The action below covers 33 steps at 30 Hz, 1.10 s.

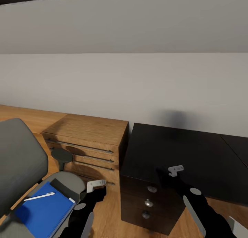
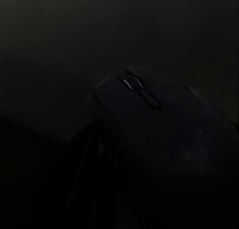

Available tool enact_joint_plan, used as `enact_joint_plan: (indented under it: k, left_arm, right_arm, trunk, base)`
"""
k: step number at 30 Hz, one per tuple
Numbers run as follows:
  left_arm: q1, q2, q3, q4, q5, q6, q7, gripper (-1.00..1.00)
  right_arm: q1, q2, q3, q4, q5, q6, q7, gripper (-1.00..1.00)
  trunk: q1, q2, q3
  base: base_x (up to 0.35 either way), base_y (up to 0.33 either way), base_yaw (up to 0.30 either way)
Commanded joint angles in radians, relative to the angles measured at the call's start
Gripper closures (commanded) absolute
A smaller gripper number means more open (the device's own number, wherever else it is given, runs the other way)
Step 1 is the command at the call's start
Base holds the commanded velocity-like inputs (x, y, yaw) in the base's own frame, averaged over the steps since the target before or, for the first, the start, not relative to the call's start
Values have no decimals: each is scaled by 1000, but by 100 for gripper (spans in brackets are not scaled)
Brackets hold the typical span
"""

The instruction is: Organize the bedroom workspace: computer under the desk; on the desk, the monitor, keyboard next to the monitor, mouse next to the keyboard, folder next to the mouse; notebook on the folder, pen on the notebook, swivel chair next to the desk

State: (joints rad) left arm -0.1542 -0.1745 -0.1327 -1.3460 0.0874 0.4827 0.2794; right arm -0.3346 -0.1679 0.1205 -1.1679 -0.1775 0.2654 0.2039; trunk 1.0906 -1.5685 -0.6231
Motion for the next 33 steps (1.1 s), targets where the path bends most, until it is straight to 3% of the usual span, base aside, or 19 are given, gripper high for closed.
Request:
enact_joint_plan:
  k: [1, 6, 13, 20, 27, 33]
  left_arm:
    - [-1, 1, -3, -1, 9, 4, 9, -100]
    - [-1, 1, -4, -2, 9, 3, 9, -100]
    - [-1, 1, -4, -2, 10, 3, 9, -100]
    - [-1, 1, -4, -1, 9, 4, 9, -100]
    - [-1, 1, -5, -1, 9, 4, 9, -100]
    - [-1, 1, -5, -1, 9, 4, 9, -100]
  right_arm:
    - [0, -1, 16, 5, -12, 6, -14, 100]
    - [0, 0, 52, 5, -13, 7, -42, 100]
    - [0, 1, 60, 6, -14, 8, -46, 100]
    - [0, 1, 61, 7, -16, 10, -47, 100]
    - [0, 76, 61, 9, -9, 14, -48, 100]
    - [0, 83, 62, 10, -10, 15, -49, 100]
  trunk:
    - [0, 0, -1]
    - [0, 0, -1]
    - [0, 0, -1]
    - [0, 0, -1]
    - [0, 0, -1]
    - [0, 0, -1]
  base:
    - [-257, 219, 0]
    - [-141, 263, 0]
    - [159, 263, 0]
    - [51, 58, 0]
    - [3, 3, 0]
    - [72, 24, 0]
